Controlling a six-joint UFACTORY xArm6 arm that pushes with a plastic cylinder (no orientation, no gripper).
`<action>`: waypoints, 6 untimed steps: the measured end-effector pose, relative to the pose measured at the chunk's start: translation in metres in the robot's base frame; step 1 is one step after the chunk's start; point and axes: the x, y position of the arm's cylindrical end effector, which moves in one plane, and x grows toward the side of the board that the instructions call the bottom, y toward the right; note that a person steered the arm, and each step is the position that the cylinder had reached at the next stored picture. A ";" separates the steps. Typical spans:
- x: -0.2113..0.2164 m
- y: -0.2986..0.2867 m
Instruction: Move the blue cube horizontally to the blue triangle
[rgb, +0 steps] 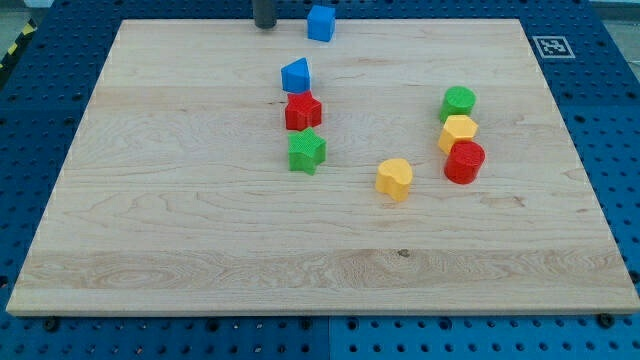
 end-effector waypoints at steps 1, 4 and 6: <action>0.001 0.039; 0.033 0.079; 0.009 0.088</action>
